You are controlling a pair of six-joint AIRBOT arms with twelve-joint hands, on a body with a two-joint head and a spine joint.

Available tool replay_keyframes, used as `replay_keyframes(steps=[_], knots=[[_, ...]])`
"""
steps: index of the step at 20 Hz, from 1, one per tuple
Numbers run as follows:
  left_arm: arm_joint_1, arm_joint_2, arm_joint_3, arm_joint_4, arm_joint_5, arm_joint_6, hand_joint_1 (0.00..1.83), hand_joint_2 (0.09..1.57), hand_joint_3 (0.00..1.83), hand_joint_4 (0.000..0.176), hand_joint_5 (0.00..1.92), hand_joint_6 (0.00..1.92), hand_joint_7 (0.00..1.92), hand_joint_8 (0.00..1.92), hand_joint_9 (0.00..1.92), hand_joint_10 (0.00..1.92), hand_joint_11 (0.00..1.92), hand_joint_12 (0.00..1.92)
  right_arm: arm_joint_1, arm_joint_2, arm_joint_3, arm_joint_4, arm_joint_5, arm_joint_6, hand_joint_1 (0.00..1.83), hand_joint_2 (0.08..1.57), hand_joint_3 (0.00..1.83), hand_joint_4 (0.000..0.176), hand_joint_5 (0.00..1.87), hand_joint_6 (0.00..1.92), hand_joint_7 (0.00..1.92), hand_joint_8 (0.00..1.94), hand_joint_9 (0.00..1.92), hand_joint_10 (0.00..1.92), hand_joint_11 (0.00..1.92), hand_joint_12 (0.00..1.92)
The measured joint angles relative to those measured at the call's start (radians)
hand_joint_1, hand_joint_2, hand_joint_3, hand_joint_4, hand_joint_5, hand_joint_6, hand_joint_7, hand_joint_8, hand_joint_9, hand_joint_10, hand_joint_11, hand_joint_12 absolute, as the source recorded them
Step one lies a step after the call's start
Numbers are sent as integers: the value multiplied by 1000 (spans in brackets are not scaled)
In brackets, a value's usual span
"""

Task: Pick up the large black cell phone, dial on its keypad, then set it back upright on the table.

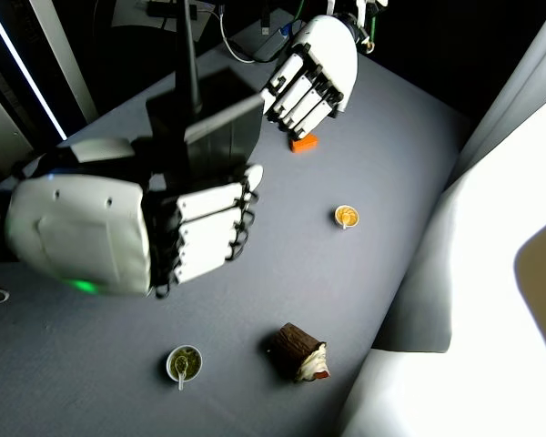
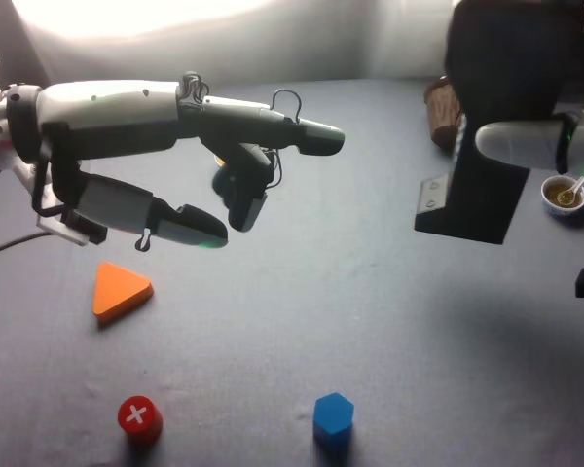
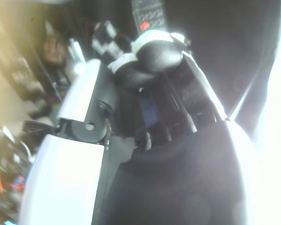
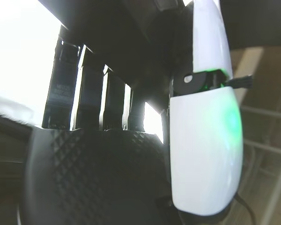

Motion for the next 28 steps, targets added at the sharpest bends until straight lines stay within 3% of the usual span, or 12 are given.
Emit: replay_keyframes(steps=[3,4,6,8,9,10,11,12,15,20,21,28], knots=[[0,-2,0,-11,-74,-78,231,1251,0,51,175,0,454,10,385,161,36,1204,-18,1,21,4,6,-1,1237,1170,0,0,865,980,917,1310,1016,982,1080,1137],[7,-2,-11,-23,-86,-81,105,1240,0,63,158,1,294,1,229,46,6,828,-18,1,31,5,10,-1,1239,1173,1,0,858,981,912,1328,1018,990,1087,1144],[8,-2,-27,-1,-88,-84,6,1192,0,55,113,2,99,8,34,11,0,188,-18,-7,53,5,39,-1,1247,1157,0,0,908,904,929,1304,1034,964,1107,1113],[11,-2,-52,-12,-78,-88,0,1143,0,49,102,2,61,1,4,2,0,40,-34,-28,76,5,63,0,1249,1159,1,0,901,906,924,1318,1036,945,1095,1102],[12,-2,-67,-26,-76,-89,0,1136,0,51,108,4,74,6,18,7,11,33,-43,-36,85,-10,70,0,1250,1155,0,0,919,880,928,1309,1044,930,1109,1089],[19,-2,-80,-39,-79,-91,0,1127,0,54,87,1,68,2,7,2,1,6,-58,-45,93,-31,79,0,1342,1160,12,0,858,897,829,1304,931,1266,1098,1087],[25,-2,-92,-40,-81,-92,0,1122,0,57,89,3,80,6,20,7,7,4,-72,-53,97,-53,93,-1,1357,1175,1,0,822,940,792,1332,897,1348,1084,1093],[35,-2,-100,-38,-80,-92,0,1118,0,57,90,3,86,8,27,9,14,7,-85,-63,97,-69,114,-1,1264,1173,0,0,874,937,876,1348,957,1097,1088,1088],[57,1,-108,-84,-80,-92,0,1111,0,53,98,4,112,12,63,16,45,24,-122,-76,98,-74,181,0,1363,1172,1,0,811,993,800,1303,901,1333,1041,1085],[78,10,-121,-231,-57,-95,0,1127,1,46,96,3,124,10,81,16,64,41,-186,-110,148,-67,293,0,1370,1152,0,0,832,969,848,1217,944,1273,1050,1103],[84,12,-123,-251,-27,-98,0,1132,0,48,110,7,134,10,100,2,12,182,-196,-119,159,-63,320,0,1371,1148,0,0,836,962,855,1204,955,1257,1056,1096],[19,29,-142,-272,80,-110,0,1144,0,43,150,1,171,0,145,2,0,319,-224,-165,192,-14,381,8,1377,1129,1,0,868,896,904,1126,987,1217,1050,1119]])
